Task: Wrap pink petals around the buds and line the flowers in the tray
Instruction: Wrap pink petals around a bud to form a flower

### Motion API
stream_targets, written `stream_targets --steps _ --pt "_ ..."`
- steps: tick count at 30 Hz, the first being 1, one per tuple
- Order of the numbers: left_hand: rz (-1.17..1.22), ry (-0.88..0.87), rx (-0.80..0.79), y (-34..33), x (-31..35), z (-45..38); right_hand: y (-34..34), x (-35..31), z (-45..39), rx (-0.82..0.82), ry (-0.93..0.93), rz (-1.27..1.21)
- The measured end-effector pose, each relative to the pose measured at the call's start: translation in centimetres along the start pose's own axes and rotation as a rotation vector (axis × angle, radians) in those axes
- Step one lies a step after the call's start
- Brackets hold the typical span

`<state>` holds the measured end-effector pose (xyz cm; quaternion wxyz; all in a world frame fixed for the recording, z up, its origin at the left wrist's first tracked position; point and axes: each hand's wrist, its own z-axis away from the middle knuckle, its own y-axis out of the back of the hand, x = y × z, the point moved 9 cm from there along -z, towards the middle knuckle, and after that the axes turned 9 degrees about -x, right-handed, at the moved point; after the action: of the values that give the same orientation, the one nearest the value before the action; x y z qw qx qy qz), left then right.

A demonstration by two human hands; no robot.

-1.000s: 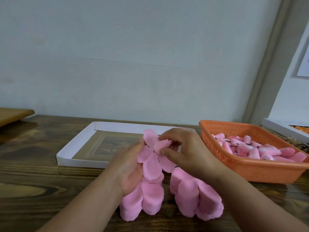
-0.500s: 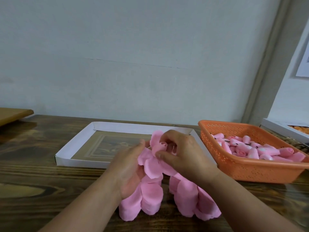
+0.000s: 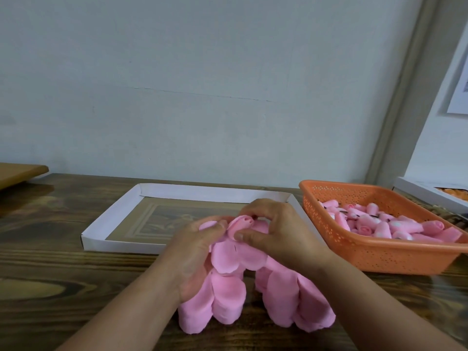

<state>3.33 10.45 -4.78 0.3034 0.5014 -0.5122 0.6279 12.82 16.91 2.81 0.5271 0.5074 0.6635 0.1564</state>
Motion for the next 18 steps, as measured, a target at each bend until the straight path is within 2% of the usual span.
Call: stream_targets --steps 5,11,14,18 --pt "-0.006 0.014 -0.005 0.0 -0.3 0.0 0.1 -0.1 0.1 0.001 0.036 -0.021" --pt "-0.055 0.020 -0.004 -0.1 -0.3 0.2 -0.7 -0.6 0.4 -0.110 0.097 -0.067" --pt "-0.039 -0.008 0.014 0.1 -0.1 0.3 -0.4 0.0 0.6 -0.019 0.067 -0.084" --pt "0.153 -0.056 -0.026 -0.3 0.2 -0.1 0.5 1.5 0.8 0.142 -0.037 -0.126"
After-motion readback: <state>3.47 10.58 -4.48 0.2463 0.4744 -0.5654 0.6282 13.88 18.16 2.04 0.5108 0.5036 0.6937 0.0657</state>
